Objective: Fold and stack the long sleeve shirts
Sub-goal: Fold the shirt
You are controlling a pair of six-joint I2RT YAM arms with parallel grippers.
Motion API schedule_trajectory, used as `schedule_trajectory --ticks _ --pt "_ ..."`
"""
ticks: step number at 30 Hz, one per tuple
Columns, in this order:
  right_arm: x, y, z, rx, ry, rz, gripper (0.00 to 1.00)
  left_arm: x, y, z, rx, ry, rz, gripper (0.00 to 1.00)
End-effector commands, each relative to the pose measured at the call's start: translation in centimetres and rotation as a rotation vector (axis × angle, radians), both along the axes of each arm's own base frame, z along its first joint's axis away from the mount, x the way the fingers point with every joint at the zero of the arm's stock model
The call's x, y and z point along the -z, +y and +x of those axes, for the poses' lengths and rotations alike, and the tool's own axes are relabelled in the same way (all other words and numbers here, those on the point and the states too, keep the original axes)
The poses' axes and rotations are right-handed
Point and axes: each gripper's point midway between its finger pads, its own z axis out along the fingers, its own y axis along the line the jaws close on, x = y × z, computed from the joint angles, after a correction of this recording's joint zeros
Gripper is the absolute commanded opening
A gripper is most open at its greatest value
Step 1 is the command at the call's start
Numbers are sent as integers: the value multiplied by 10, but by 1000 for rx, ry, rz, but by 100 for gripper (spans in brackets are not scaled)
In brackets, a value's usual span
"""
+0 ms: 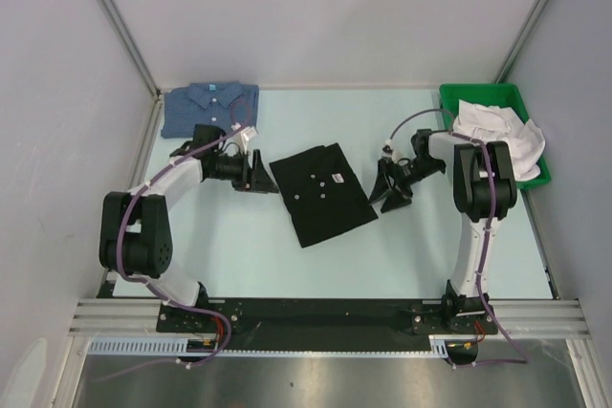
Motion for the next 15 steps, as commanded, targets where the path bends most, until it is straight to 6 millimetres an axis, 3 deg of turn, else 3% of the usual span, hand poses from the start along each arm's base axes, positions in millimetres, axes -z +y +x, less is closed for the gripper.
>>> schedule_trajectory --ticks 1,3,4,6,7,10,12,13,14,15 --pt "10 0 -32 -79 -3 -68 64 -14 10 50 -24 -201 58 65" --pt "24 -2 -30 -75 -5 -108 49 -20 11 70 -55 -225 55 65" --pt "28 -4 -25 -64 -7 -125 33 -21 11 76 -62 -228 57 65" --pt "37 -9 -1 -35 -30 -156 18 -24 11 84 -69 -230 55 65" --pt "37 -14 12 -11 -41 -162 1 -25 13 86 -76 -235 62 65" --pt "39 -25 58 9 -119 -202 0 -23 20 87 -89 -247 87 64" --pt "52 -40 88 14 -170 -268 0 -17 24 85 -98 -250 118 63" --pt "40 -44 122 12 -282 -287 0 -15 25 84 -101 -252 129 63" --pt "38 -48 144 11 -357 -327 0 -11 28 85 -92 -269 146 64" --pt "35 -48 160 10 -414 -343 7 -4 29 86 -89 -262 159 64"
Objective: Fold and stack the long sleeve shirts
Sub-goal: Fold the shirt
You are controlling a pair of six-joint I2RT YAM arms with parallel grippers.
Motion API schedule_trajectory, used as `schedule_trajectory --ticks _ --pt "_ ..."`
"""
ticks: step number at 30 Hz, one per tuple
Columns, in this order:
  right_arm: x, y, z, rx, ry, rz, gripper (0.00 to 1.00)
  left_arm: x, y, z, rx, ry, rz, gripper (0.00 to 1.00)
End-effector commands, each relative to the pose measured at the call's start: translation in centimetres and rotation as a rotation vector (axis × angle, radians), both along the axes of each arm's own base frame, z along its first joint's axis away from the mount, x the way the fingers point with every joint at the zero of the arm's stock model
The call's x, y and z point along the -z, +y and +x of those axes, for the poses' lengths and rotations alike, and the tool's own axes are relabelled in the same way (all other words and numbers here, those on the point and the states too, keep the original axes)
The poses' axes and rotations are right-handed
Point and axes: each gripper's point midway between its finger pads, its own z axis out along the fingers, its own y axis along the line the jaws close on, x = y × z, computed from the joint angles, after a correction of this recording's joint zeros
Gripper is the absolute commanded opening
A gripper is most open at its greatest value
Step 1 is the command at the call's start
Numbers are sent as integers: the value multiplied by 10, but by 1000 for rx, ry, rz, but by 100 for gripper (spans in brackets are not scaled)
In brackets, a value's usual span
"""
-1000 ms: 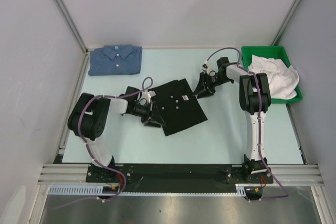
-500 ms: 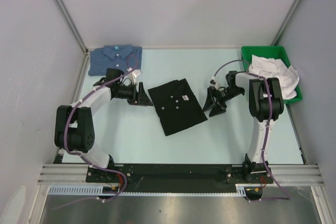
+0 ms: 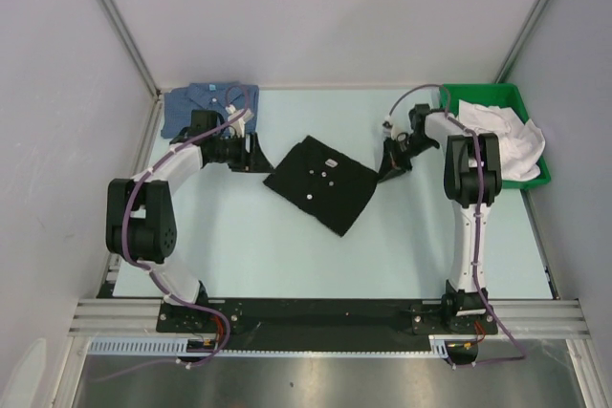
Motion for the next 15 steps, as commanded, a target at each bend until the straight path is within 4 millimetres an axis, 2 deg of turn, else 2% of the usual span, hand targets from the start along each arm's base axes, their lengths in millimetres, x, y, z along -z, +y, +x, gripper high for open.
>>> schedule_trajectory --ticks 1,2,3,5,6,7,8,10,11,13,14,15 --pt "-3 -31 108 -18 -394 -203 33 4 12 13 4 -90 77 64" --pt "-11 -27 119 -17 -442 -194 42 6 13 18 2 -89 87 64" --pt "-19 -27 126 -4 -466 -186 54 17 12 21 4 -64 92 64" --pt "-40 -26 127 26 -489 -150 57 20 10 32 8 -61 94 64" --pt "-44 -31 123 44 -477 -139 59 23 7 35 10 -48 87 63" --pt "-48 -35 118 59 -469 -126 60 35 4 36 5 2 74 63" --pt "-56 -34 101 65 -442 -96 61 33 -1 37 16 19 45 63" --pt "-65 -37 81 88 -401 -57 64 42 -10 31 40 62 18 63" --pt "-66 -30 53 85 -342 -2 66 45 -14 27 54 78 5 64" --pt "-68 -23 26 102 -271 49 68 49 -21 19 78 95 -10 64" --pt "-71 -16 14 103 -243 100 69 58 -22 13 84 123 -13 61" --pt "-64 -12 -11 126 -168 119 69 62 -25 10 94 134 -16 57"
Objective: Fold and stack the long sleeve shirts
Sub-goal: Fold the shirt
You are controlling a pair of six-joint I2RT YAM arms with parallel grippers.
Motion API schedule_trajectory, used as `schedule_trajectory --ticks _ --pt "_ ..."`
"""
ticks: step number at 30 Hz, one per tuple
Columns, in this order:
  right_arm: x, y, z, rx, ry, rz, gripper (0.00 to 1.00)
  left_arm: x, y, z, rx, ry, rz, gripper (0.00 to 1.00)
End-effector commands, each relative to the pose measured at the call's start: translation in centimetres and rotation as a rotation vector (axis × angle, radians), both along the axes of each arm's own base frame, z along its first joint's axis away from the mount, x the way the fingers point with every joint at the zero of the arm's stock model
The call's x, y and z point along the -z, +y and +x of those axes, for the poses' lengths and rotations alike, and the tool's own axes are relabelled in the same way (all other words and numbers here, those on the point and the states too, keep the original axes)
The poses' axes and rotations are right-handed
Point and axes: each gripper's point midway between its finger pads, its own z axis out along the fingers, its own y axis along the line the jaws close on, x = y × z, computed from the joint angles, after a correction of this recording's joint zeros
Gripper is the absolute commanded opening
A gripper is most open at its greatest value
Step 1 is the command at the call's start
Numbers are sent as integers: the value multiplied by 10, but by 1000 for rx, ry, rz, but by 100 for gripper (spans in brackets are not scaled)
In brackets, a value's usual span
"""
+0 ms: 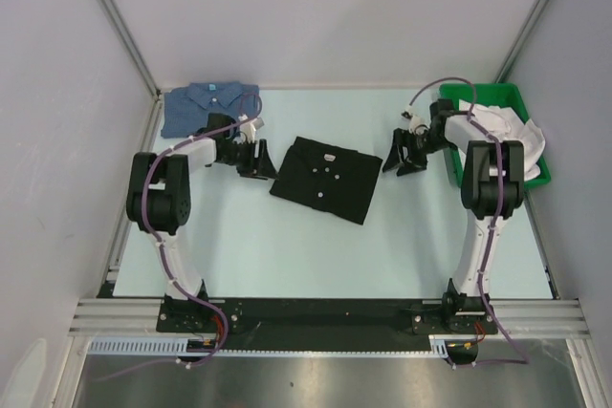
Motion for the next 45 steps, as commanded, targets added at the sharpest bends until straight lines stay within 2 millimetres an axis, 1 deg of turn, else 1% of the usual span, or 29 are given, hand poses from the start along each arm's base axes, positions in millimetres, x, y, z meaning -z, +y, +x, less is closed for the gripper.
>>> schedule_trajectory --ticks 1,2,3,4,5,7,8,9,10,11,12,14,15,16,17,18,19,20,21,23,24,25,29,32,35,37,38,43,45 --pt "-31 28 -57 10 94 180 69 1 -20 -14 65 28 -67 53" --pt "-30 33 -63 7 100 203 70 9 -21 -20 68 52 -61 42" --pt "-21 35 -80 13 145 206 69 14 -24 -26 76 67 -51 34" --pt "-18 38 -86 17 162 208 69 15 -27 -32 85 81 -50 28" --pt "-13 36 -89 18 163 202 69 22 -28 -46 93 117 -44 18" --pt "-4 29 -96 7 160 171 67 19 -37 -69 111 162 -64 9" --pt "-1 19 -97 26 172 153 66 25 -38 -91 114 216 -67 3" --pt "1 18 -99 17 177 145 66 17 -43 -103 131 216 -77 1" --pt "2 6 -93 42 171 135 65 13 -47 -113 128 240 -95 0" --pt "5 -4 -95 40 170 111 64 17 -46 -132 123 286 -101 0" --pt "4 -7 -95 35 167 103 64 6 -49 -138 104 293 -121 0" --pt "3 -11 -96 20 163 93 63 6 -45 -143 84 281 -106 2" --pt "2 -10 -96 16 162 96 62 3 -41 -138 68 256 -91 11" --pt "0 -9 -96 13 159 101 62 0 -36 -130 44 214 -75 34" --pt "-1 -7 -95 8 155 102 61 -4 -32 -120 21 185 -66 44" --pt "-2 -4 -95 -4 148 103 58 -7 -21 -107 -17 152 -57 49" --pt "-2 -2 -93 -10 140 102 56 -8 -15 -98 -38 131 -43 51" --pt "-3 1 -90 -17 131 103 54 -14 -6 -81 -70 97 -37 51" --pt "-4 5 -89 -26 125 104 51 -16 -3 -73 -71 73 -32 51" --pt "-5 9 -85 -34 114 108 49 -19 2 -56 -78 55 -25 50" --pt "-6 9 -81 -35 106 108 49 -20 4 -50 -73 40 -21 49" --pt "-6 19 -84 -64 106 109 49 -21 4 -45 -70 32 -20 47" --pt "-3 24 -79 -78 91 100 49 -18 -1 -27 -69 38 -26 47" --pt "-8 26 -64 -83 36 101 49 -15 -5 -25 -50 32 -24 47" --pt "-13 31 -46 -89 4 108 50 -5 -4 -27 -53 61 10 48" --pt "-12 34 -40 -93 5 114 50 -1 1 -27 -73 69 46 53" --pt "-17 36 -33 -94 -18 118 50 -1 3 -29 -79 70 52 54" --pt "-20 47 -11 -101 -80 128 50 2 10 -35 -104 75 87 56" --pt "-26 52 0 -94 -111 141 50 3 9 -35 -110 81 83 57"
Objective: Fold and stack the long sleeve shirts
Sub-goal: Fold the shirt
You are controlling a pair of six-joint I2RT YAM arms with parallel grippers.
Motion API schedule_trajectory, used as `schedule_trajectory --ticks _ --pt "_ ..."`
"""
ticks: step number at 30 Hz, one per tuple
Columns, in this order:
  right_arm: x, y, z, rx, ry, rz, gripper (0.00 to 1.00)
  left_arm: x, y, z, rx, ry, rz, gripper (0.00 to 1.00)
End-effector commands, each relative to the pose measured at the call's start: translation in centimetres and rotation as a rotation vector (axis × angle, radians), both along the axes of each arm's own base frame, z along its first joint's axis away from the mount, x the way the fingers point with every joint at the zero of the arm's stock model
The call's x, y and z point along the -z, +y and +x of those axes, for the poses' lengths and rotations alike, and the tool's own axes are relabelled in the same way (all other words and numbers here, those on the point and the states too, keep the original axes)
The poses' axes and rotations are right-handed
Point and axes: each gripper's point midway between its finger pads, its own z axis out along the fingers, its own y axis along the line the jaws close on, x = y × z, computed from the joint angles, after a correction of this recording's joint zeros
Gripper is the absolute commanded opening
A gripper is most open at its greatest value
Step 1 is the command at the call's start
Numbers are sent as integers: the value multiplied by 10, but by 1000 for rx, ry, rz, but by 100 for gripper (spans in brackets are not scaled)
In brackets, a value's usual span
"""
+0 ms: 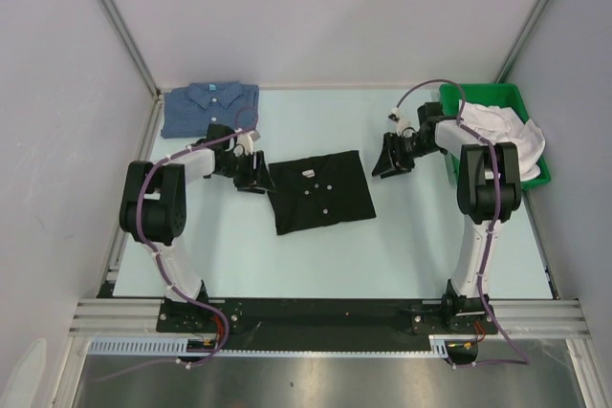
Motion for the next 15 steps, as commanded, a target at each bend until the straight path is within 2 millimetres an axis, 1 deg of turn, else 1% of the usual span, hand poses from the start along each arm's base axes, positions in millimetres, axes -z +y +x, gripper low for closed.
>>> schedule_trajectory --ticks 1,2,5,6,7,8,10,11,14,15 --pt "-12 16 32 1 -94 38 50 -7 2 4 -5 -37 16 57" --pt "-14 18 37 5 -104 43 51 -6 0 6 -7 -34 11 57" --pt "-12 25 46 -3 -115 50 51 -10 -6 13 0 -48 -30 48" --pt "-12 27 49 0 -116 54 51 -11 -8 15 2 -54 -40 41" --pt "-13 28 51 1 -118 59 50 -15 -10 18 7 -65 -51 37" --pt "-11 29 52 5 -111 65 50 -15 -12 19 13 -64 -62 29" --pt "-12 32 55 11 -111 82 48 -19 -13 25 15 -79 -64 21" --pt "-11 32 56 14 -109 84 48 -21 -14 28 19 -87 -68 14" --pt "-12 37 60 22 -114 110 46 -28 -16 34 18 -105 -69 6" --pt "-13 39 60 20 -109 122 46 -29 -16 35 19 -110 -69 4"
